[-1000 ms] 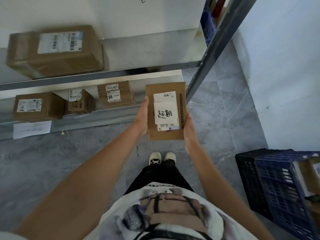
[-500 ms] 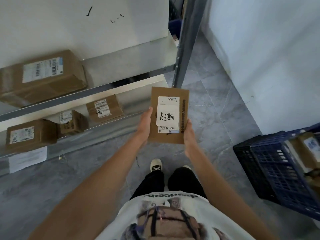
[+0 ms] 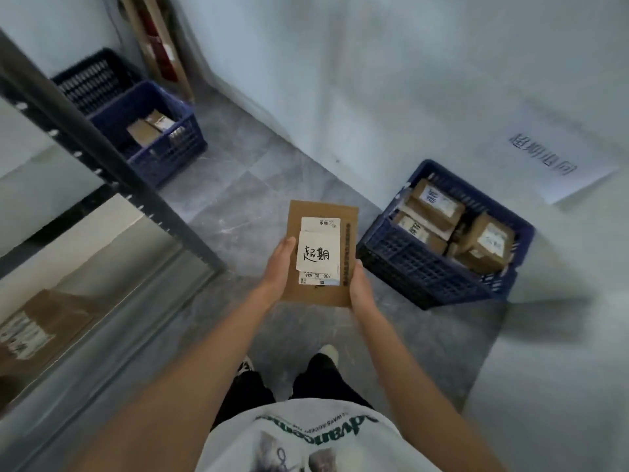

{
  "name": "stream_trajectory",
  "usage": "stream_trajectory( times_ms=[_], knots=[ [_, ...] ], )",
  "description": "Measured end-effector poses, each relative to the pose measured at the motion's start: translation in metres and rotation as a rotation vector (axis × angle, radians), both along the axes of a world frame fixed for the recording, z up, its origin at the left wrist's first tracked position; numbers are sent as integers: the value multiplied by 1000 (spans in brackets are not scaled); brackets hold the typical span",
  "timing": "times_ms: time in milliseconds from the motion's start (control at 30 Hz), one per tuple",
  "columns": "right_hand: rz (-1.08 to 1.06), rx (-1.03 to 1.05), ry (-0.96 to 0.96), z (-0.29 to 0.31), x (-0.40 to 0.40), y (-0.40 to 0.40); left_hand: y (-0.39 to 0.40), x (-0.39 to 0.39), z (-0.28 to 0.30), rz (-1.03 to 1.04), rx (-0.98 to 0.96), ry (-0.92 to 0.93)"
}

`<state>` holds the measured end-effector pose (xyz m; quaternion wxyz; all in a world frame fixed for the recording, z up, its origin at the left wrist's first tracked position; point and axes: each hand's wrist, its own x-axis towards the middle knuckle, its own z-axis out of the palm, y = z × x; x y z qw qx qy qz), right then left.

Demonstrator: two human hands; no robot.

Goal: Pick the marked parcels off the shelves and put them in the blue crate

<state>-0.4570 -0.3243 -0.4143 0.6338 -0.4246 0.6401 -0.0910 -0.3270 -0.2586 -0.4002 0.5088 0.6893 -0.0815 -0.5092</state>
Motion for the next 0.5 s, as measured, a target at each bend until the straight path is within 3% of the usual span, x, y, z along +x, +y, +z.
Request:
stream_trajectory(
  times_ms=[200,400,500],
  knots=[
    [-268,20,105,-2,-99,-73,-96,-83,3,-254,-16,34],
    [-572,106,-163,-9,-162,-115,-178,-118,5,-553,55,-192],
    [-702,99,-333,-9,-182,-142,-222,-124,11,-768,105,-163]
  ],
)
